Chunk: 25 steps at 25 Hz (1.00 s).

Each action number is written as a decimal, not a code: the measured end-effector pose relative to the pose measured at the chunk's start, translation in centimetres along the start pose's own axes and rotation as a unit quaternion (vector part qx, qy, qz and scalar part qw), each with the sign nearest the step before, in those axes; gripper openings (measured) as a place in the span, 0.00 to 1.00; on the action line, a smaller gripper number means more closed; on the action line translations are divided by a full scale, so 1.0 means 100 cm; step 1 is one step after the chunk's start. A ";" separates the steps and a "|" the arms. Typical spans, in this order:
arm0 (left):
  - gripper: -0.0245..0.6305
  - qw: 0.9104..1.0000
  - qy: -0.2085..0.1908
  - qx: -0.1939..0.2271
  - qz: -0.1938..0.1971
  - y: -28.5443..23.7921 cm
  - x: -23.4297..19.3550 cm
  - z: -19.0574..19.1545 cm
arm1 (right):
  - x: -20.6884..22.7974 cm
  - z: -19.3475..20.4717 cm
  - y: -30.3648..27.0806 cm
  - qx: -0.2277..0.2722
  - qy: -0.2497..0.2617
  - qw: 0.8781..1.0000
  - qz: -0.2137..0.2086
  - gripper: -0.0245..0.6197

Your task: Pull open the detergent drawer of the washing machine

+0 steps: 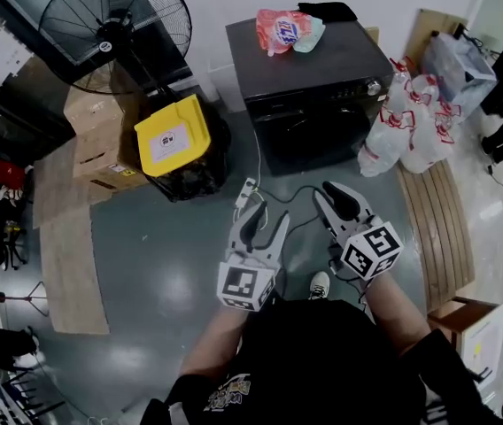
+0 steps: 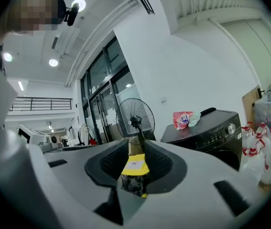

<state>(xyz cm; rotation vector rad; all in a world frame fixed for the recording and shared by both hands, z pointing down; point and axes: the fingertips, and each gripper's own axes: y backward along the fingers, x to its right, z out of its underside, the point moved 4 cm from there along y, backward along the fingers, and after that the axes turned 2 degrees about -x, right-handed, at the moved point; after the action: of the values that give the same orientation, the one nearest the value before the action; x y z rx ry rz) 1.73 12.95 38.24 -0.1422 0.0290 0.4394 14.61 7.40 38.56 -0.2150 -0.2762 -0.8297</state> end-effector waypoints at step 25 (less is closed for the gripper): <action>0.48 0.990 -0.041 0.000 0.138 0.007 -0.194 -0.001 | -0.042 0.019 -0.178 0.045 -0.096 0.989 0.102 0.57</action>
<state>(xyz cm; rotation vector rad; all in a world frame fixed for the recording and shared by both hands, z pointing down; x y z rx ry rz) -16.14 5.35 39.23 -0.1202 -0.0325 0.7214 -1.72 -0.84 40.39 -0.2350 -0.4628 -0.5923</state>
